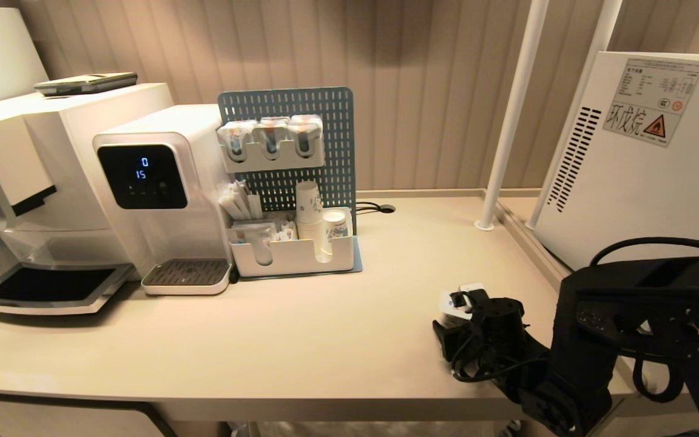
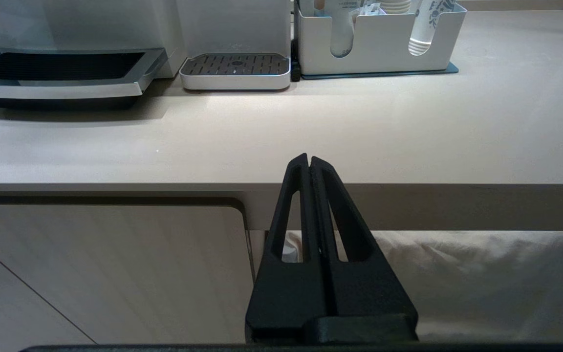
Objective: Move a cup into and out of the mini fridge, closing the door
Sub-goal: Place the yoghurt on the table
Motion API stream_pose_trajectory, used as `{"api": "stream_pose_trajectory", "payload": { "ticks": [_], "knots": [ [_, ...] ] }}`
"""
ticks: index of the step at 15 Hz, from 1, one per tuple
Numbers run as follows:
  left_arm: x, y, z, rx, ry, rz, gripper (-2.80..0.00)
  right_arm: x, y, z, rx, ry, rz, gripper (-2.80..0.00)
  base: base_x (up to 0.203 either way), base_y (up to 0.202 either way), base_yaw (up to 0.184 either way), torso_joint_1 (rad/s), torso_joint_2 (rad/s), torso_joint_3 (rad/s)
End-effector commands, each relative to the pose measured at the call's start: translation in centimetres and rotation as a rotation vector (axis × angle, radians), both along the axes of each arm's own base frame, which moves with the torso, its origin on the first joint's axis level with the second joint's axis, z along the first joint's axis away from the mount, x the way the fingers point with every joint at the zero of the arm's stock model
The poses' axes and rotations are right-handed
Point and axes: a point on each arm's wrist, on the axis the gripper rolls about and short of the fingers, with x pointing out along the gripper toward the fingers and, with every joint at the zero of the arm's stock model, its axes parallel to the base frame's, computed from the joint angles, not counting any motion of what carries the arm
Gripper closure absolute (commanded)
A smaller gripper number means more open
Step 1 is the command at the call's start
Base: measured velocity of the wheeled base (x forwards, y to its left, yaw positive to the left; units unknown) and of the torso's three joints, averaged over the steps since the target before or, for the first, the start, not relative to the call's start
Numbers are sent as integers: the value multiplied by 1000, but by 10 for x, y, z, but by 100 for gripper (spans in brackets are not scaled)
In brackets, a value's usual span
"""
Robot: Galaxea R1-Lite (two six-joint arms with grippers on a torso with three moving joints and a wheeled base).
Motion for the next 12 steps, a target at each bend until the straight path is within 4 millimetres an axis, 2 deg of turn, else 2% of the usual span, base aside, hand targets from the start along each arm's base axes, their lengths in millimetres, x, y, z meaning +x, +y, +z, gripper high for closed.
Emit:
{"api": "stream_pose_trajectory", "payload": {
  "ticks": [1,5,6,7,9,12],
  "knots": [
    [0,0,0,0,2,0,0,-8,-3,9,9,-16,1,-280,0,0,0,0,0,0],
    [0,0,0,0,2,0,0,-53,-18,32,6,-8,25,-280,0,0,0,0,0,0],
    [0,0,0,0,1,0,0,-67,-26,40,12,-21,24,-70,0,0,0,0,0,0],
    [0,0,0,0,1,0,0,-82,-34,54,27,-52,22,0,0,0,0,0,0,0],
    [0,0,0,0,2,0,0,-110,-49,81,64,-117,17,0,0,0,0,0,0,0],
    [0,0,0,0,1,0,0,-137,-66,116,145,-201,-63,0,0,0,0,0,0,0]
  ]
}}
